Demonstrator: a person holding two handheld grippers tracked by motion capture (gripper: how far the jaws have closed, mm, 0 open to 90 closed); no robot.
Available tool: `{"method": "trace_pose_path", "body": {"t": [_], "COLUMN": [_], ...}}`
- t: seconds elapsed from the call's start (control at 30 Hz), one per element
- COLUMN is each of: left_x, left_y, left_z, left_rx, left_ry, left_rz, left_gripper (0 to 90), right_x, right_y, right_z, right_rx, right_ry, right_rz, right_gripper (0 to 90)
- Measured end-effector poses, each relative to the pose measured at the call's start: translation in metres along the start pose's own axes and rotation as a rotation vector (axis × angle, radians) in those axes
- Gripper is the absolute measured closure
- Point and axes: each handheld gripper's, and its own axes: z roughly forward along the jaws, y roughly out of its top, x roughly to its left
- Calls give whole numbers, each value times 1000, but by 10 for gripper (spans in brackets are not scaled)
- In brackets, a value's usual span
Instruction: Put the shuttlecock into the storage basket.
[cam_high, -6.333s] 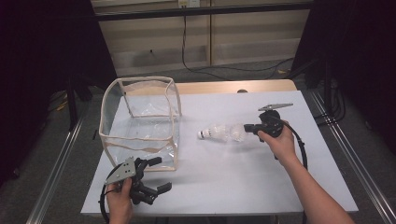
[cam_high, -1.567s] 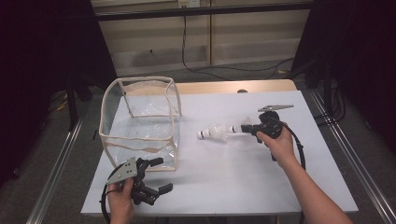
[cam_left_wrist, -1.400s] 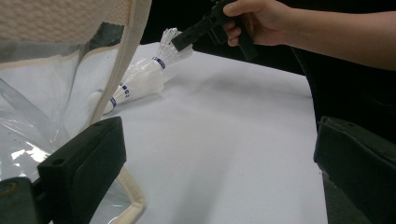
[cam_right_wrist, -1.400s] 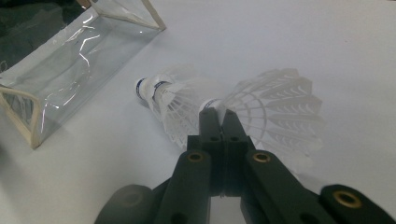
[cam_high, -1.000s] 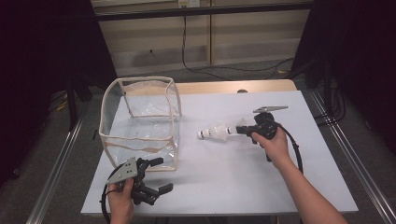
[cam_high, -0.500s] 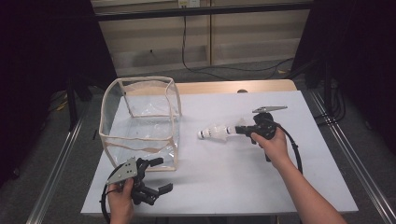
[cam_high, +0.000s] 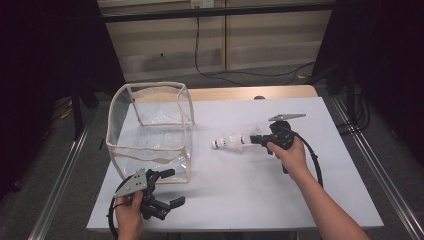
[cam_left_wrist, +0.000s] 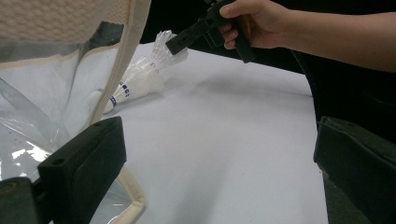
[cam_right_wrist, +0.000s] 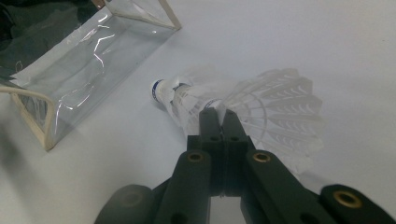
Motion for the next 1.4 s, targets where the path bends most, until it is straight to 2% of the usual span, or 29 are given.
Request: {"method": "trace_pose_path", "body": {"t": [1.4], "left_x": [0], "left_y": [0], "left_z": [0], "left_rx": [0], "left_ry": [-3], "left_rz": [1], "left_gripper": [27], "right_x": [8], "right_y": [-5], "right_z": [20], "right_rx": [-7], "right_ry": [53], "right_rz": [18], "right_gripper": [900]}}
